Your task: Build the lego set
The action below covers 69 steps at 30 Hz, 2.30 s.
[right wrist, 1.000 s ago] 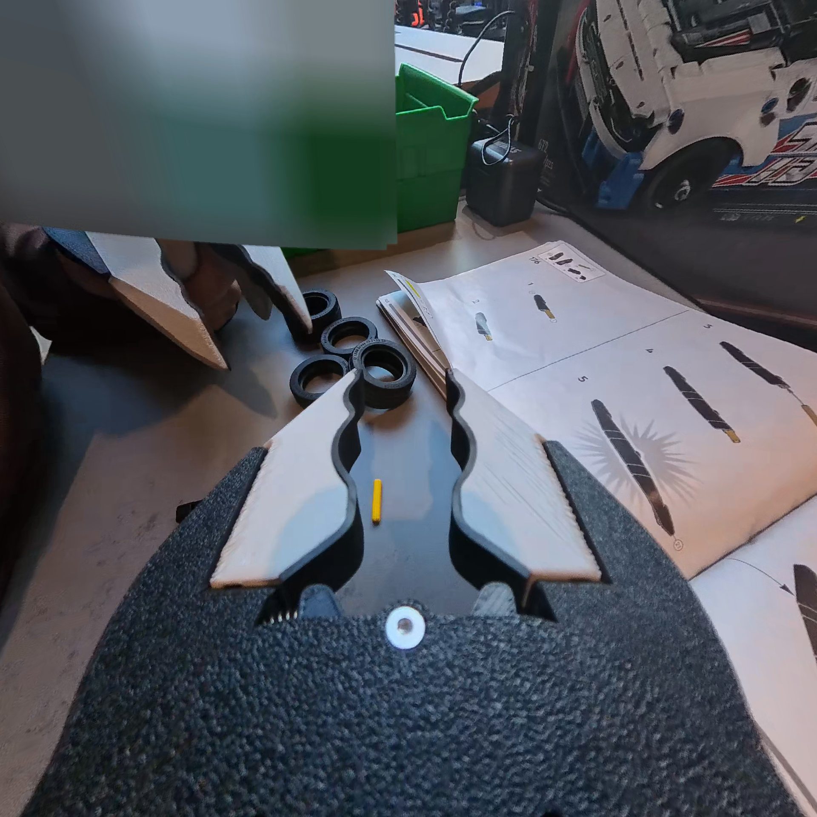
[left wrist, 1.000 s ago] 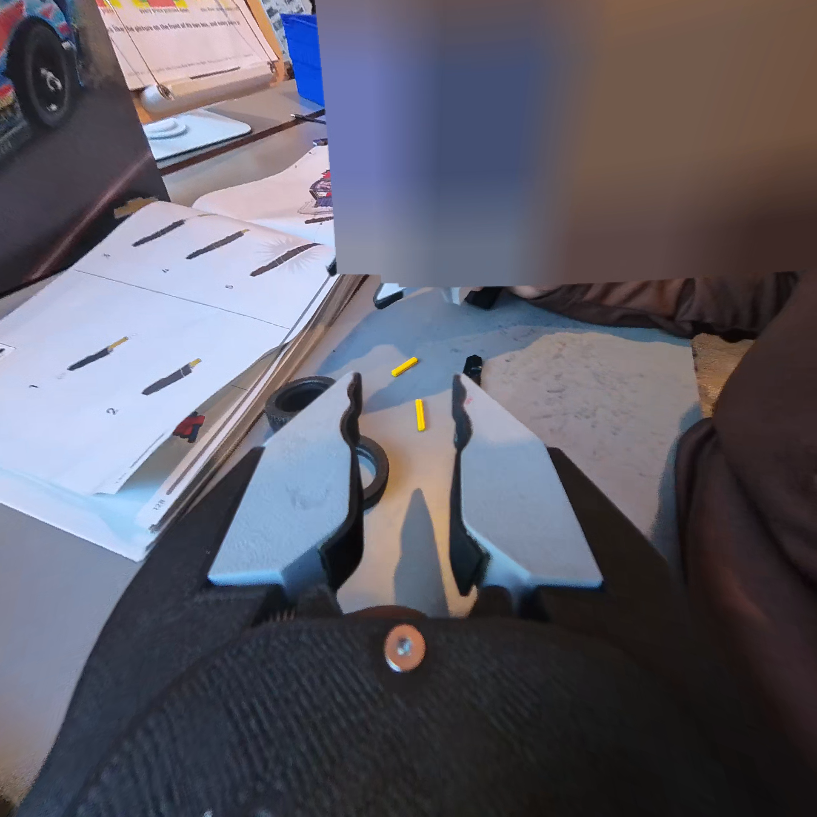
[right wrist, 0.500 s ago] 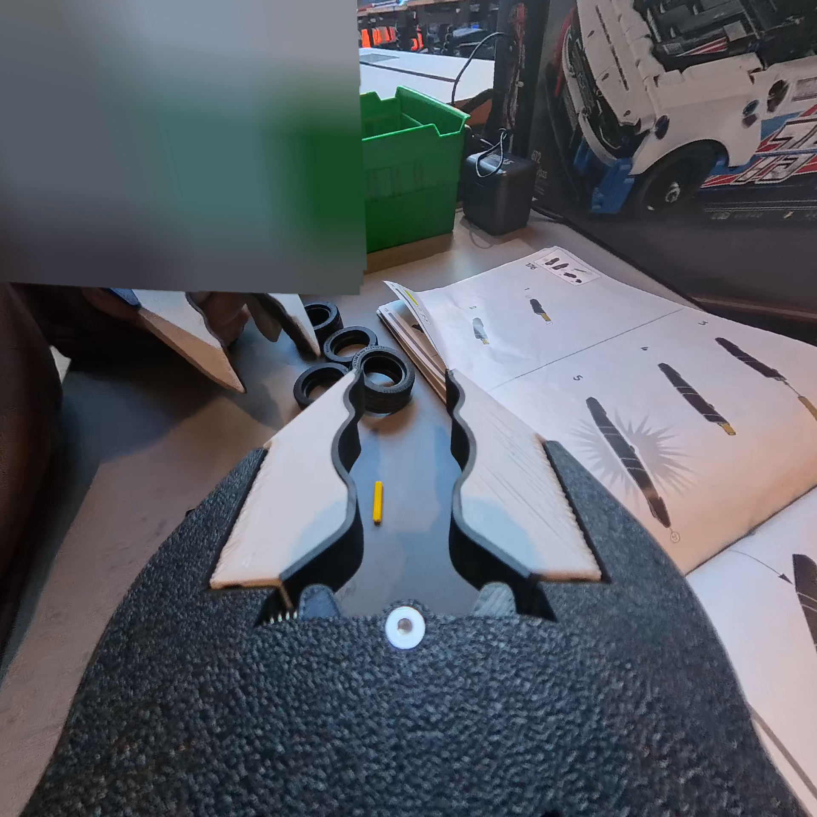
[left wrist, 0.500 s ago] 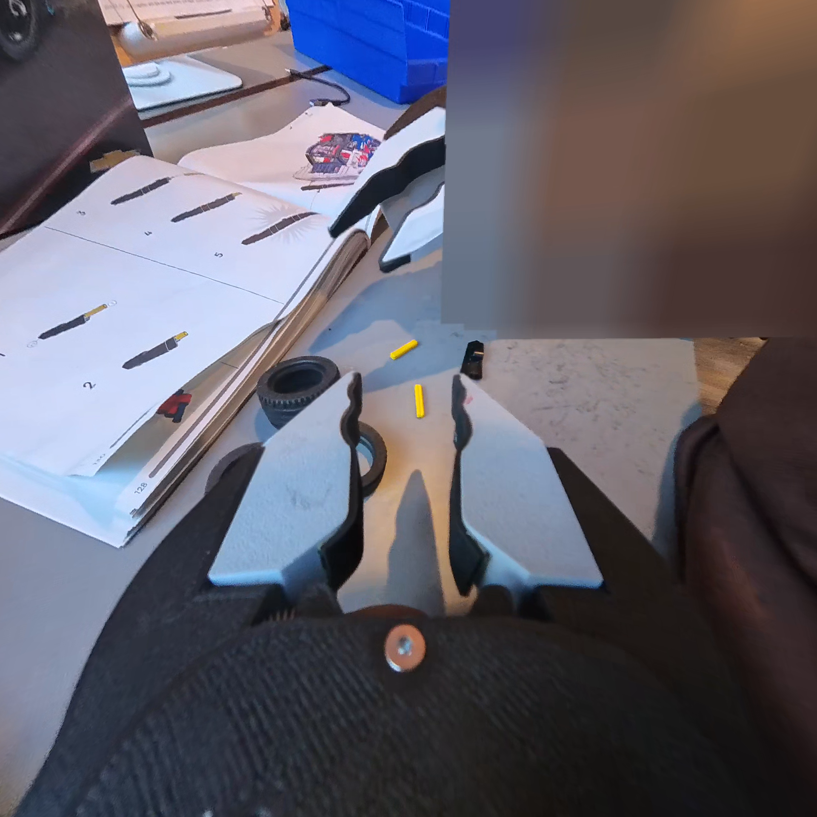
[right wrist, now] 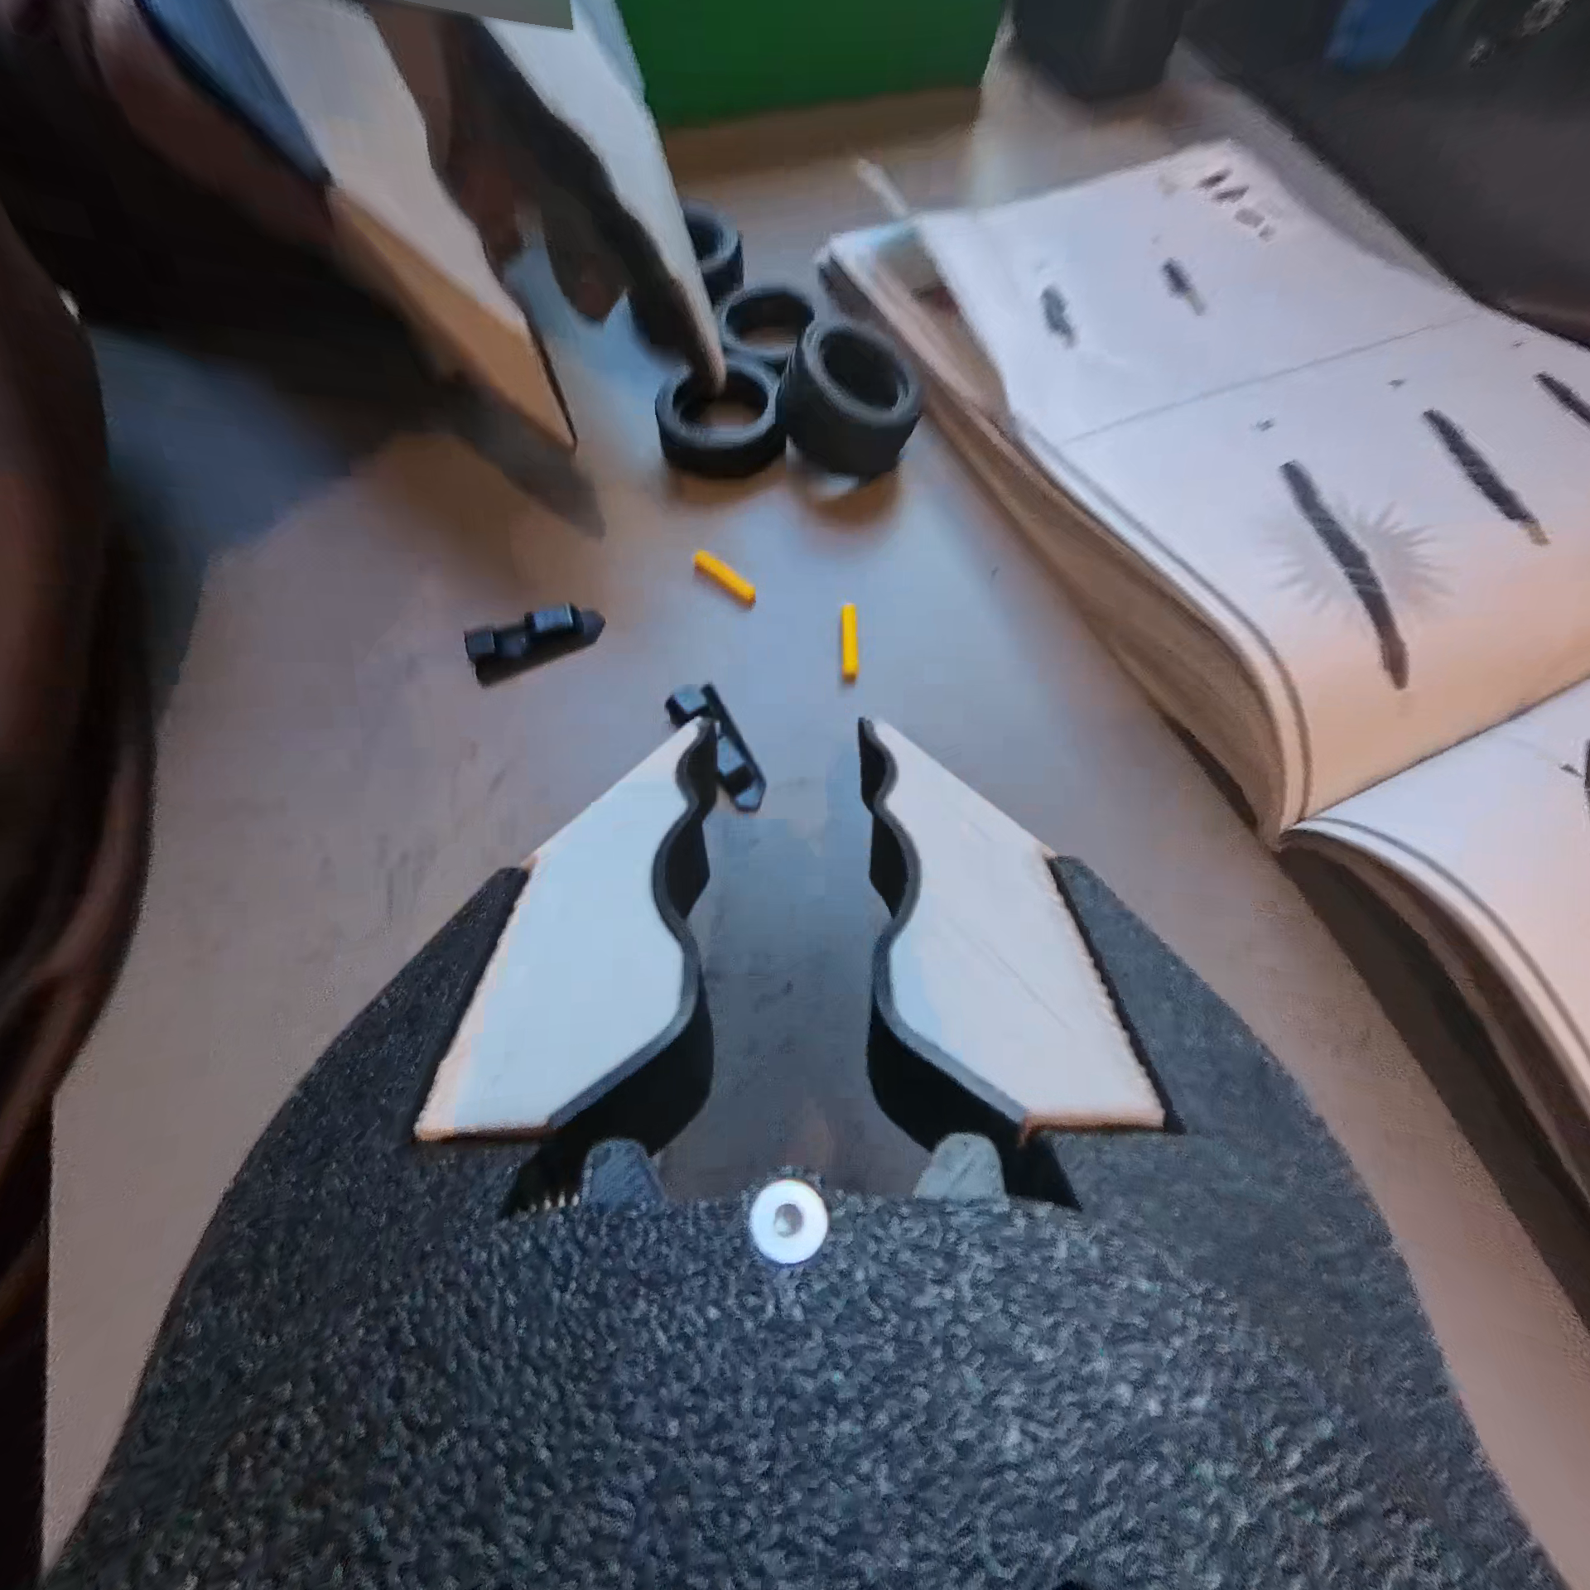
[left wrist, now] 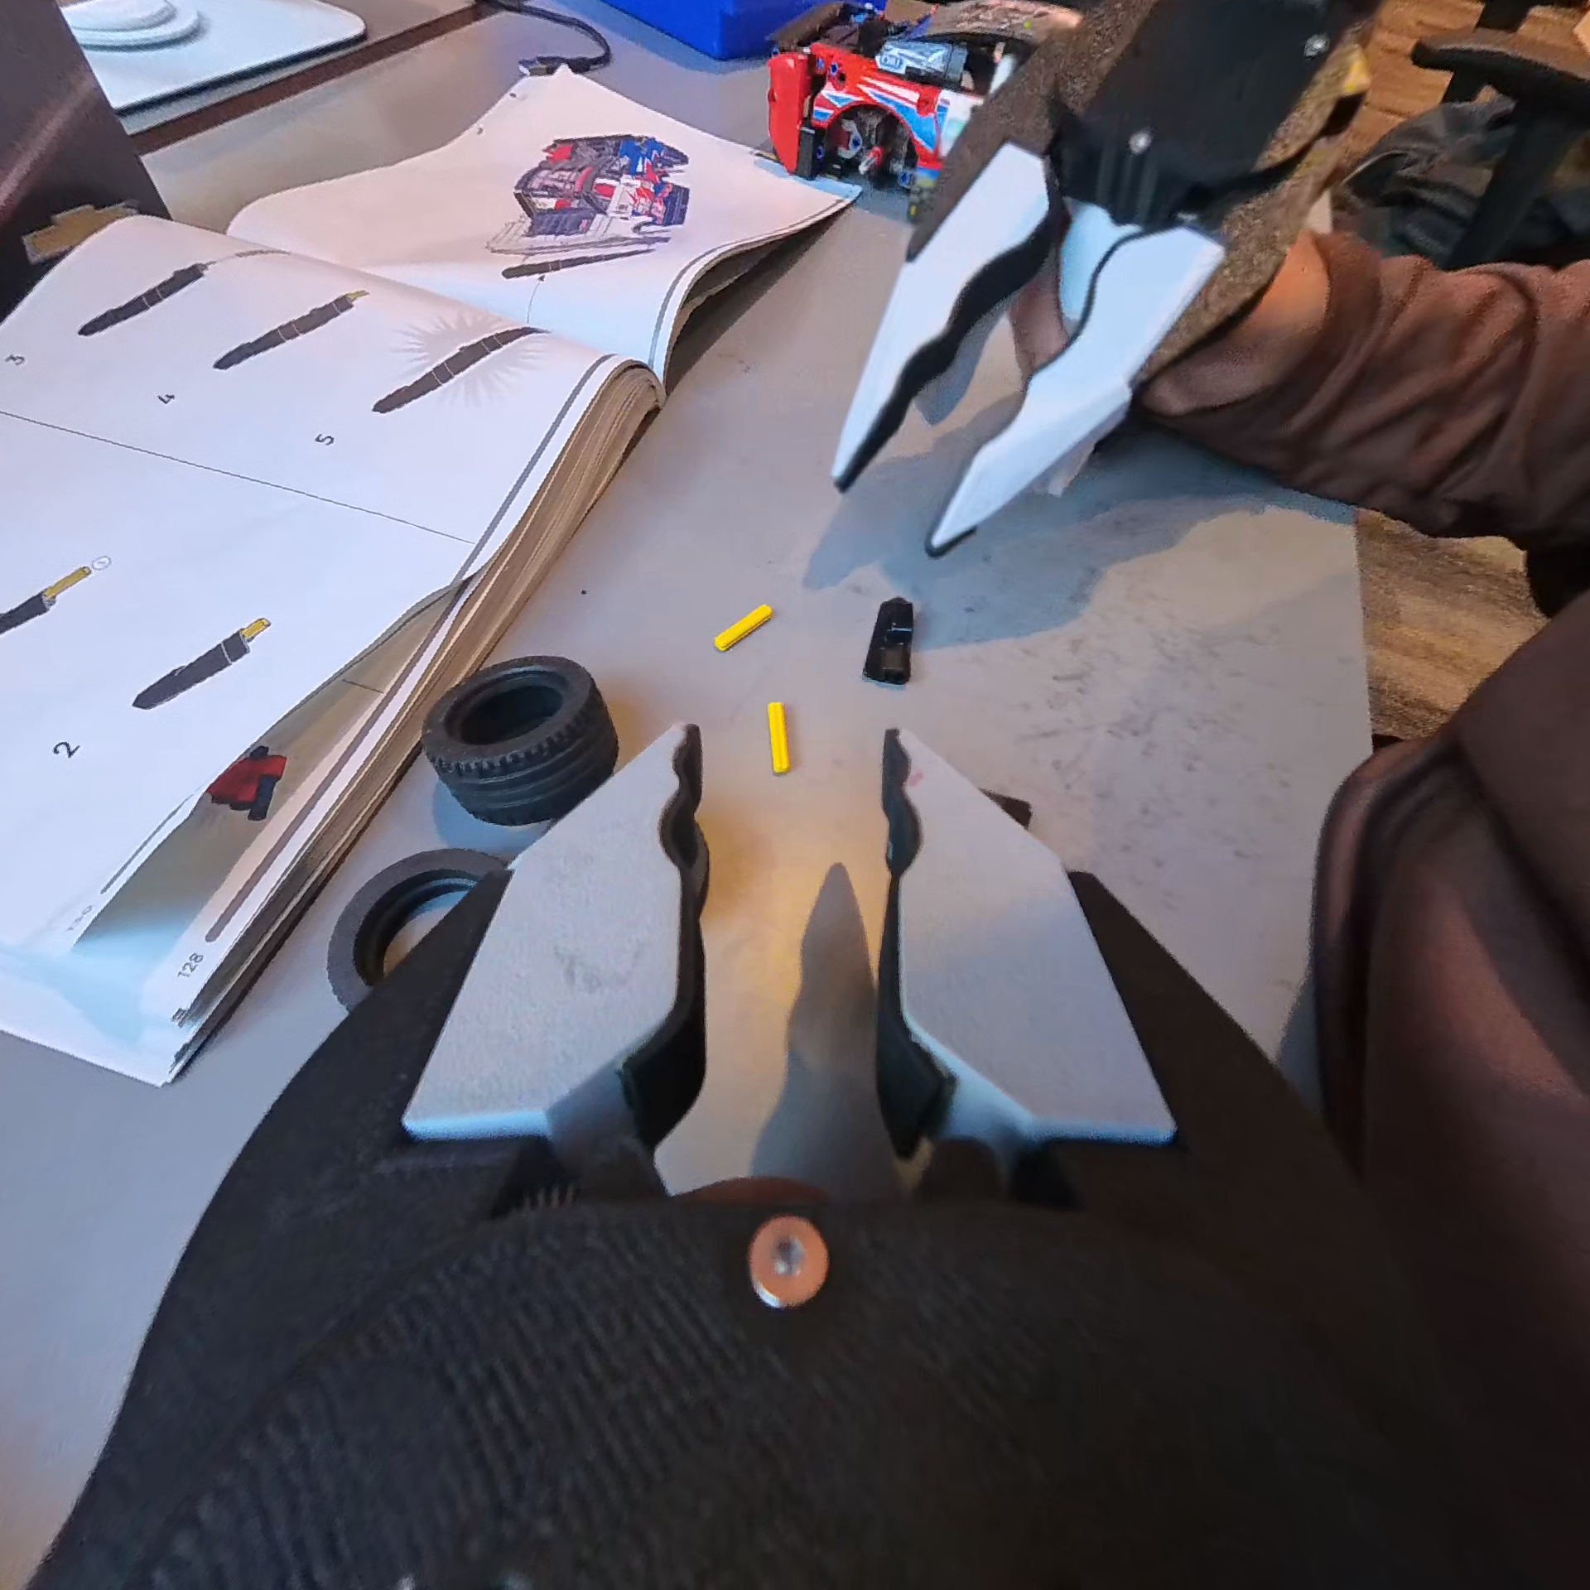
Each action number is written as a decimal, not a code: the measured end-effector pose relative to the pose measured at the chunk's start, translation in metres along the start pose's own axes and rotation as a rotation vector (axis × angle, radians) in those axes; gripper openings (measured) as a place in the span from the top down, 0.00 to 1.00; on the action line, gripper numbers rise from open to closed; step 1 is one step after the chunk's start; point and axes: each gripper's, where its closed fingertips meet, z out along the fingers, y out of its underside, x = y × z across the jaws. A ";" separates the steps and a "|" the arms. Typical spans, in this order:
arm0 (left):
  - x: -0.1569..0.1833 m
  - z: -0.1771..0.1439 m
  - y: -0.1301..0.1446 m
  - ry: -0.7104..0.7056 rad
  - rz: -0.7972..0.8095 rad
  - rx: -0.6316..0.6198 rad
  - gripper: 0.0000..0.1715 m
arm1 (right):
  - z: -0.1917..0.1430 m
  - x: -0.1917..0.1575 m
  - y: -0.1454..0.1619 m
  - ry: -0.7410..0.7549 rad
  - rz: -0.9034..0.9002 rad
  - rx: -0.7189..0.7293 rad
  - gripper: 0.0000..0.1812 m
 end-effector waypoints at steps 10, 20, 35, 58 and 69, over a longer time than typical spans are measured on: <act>-0.005 -0.002 0.002 -0.028 0.025 -0.011 0.77 | 0.014 0.012 0.017 0.059 -0.139 -0.131 0.81; -0.007 -0.002 0.002 0.003 -0.050 -0.003 0.77 | 0.005 0.035 0.002 0.123 -0.055 -0.017 0.84; 0.009 0.003 0.006 -0.007 0.072 -0.047 0.77 | -0.004 0.046 -0.007 0.182 -0.048 0.057 0.82; -0.002 -0.001 0.008 -0.157 0.265 -0.099 0.81 | -0.004 0.018 -0.018 0.129 0.039 0.104 0.82; 0.003 0.007 0.022 -0.140 0.307 -0.173 0.81 | 0.027 -0.060 -0.010 0.012 0.123 -0.069 0.80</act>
